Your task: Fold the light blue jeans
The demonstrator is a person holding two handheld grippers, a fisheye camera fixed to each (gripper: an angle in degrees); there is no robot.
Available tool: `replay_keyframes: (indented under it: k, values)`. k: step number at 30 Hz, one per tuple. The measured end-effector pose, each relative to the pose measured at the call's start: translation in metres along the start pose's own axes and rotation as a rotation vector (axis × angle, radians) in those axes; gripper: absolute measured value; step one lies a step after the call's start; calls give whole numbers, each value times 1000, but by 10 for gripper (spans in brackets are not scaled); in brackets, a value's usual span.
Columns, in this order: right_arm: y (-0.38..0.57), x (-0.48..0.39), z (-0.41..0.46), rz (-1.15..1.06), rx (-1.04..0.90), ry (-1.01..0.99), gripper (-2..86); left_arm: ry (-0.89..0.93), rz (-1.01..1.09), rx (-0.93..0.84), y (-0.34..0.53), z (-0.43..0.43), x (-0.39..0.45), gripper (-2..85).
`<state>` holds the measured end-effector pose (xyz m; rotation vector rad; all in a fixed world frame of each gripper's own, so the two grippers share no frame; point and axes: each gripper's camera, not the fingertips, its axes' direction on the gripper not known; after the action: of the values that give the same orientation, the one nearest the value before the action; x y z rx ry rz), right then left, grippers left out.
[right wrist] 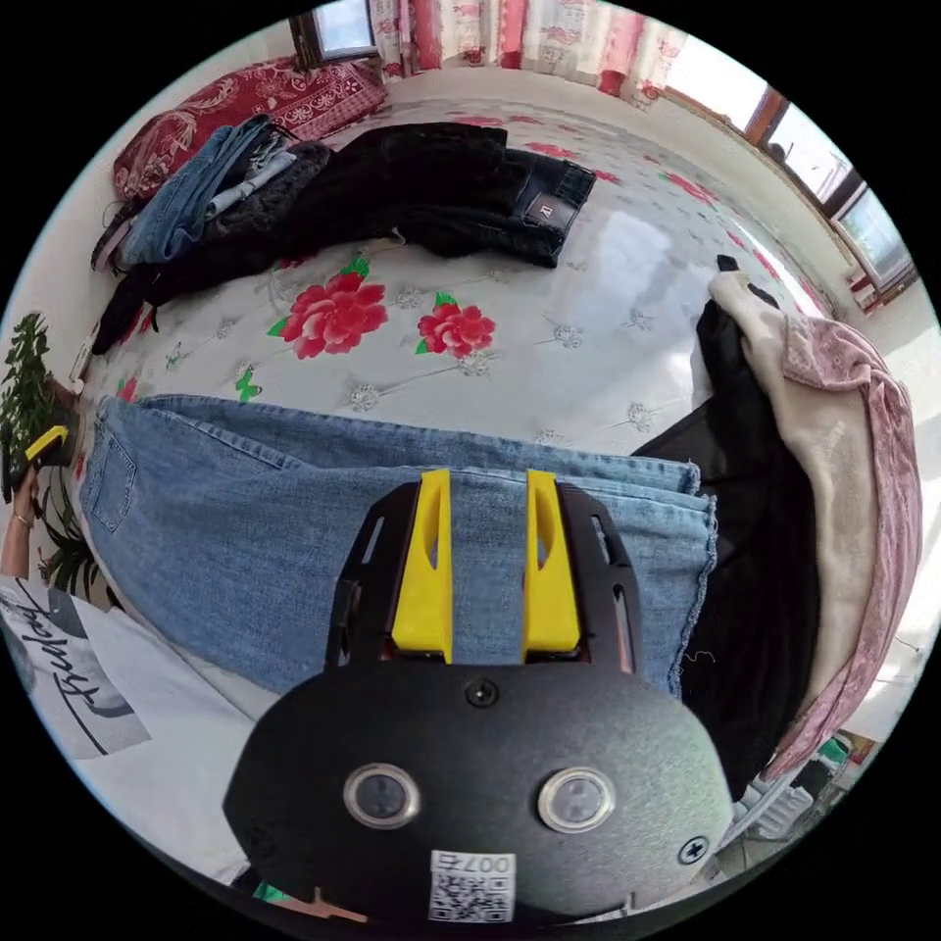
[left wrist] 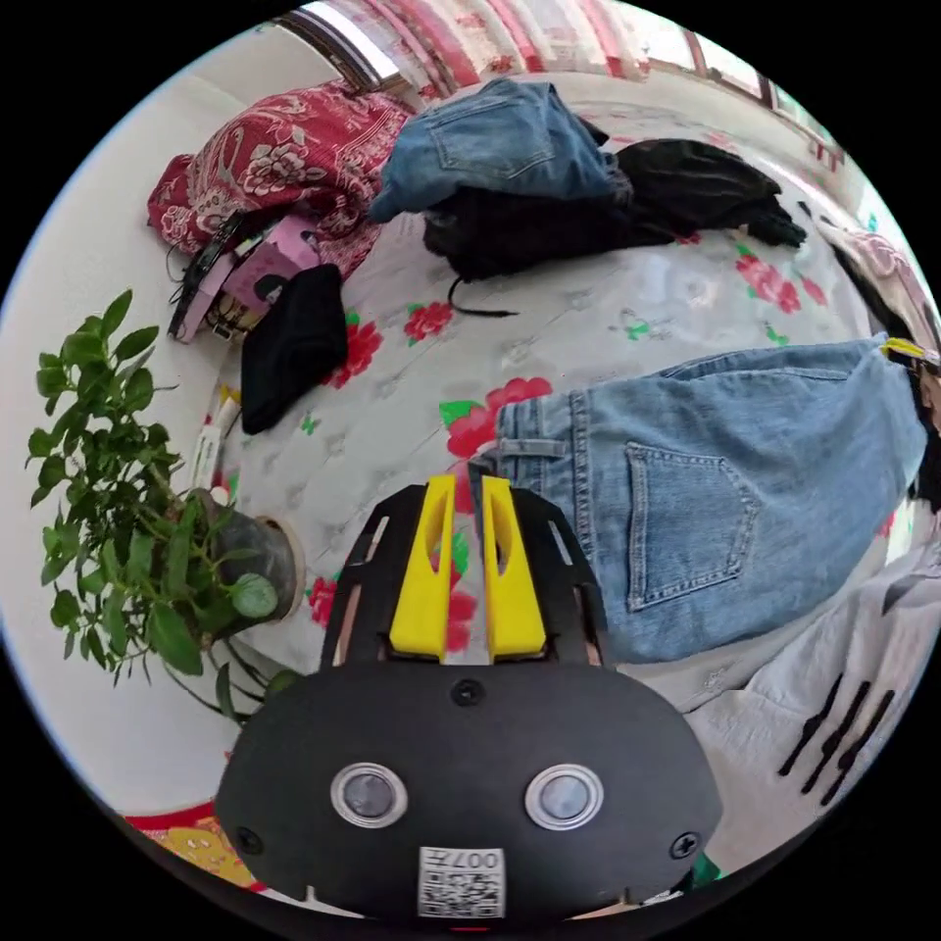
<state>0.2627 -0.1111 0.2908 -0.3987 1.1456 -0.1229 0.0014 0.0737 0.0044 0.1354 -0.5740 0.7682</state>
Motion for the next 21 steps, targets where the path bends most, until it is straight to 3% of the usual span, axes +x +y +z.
replay_keyframes:
  k: [4,6,9,12,17,21]
  values:
    - [-21,-15,36,-124,-138,-3,67,176,145,66,-37,19,26,64]
    - [-27,-28,64,-182,-256,0,47,203,216,-79,-64,70,46,44]
    - [-28,-34,71,-142,-256,17,15,186,295,-195,-78,105,55,11]
    - [-19,-39,57,-141,-152,148,5,241,233,-175,-74,95,30,-4]
    - [-5,-24,25,-47,32,15,17,411,36,-34,-41,59,-26,-8]
    - [-10,-33,62,-136,-83,7,56,452,-30,28,-22,42,-47,-8]
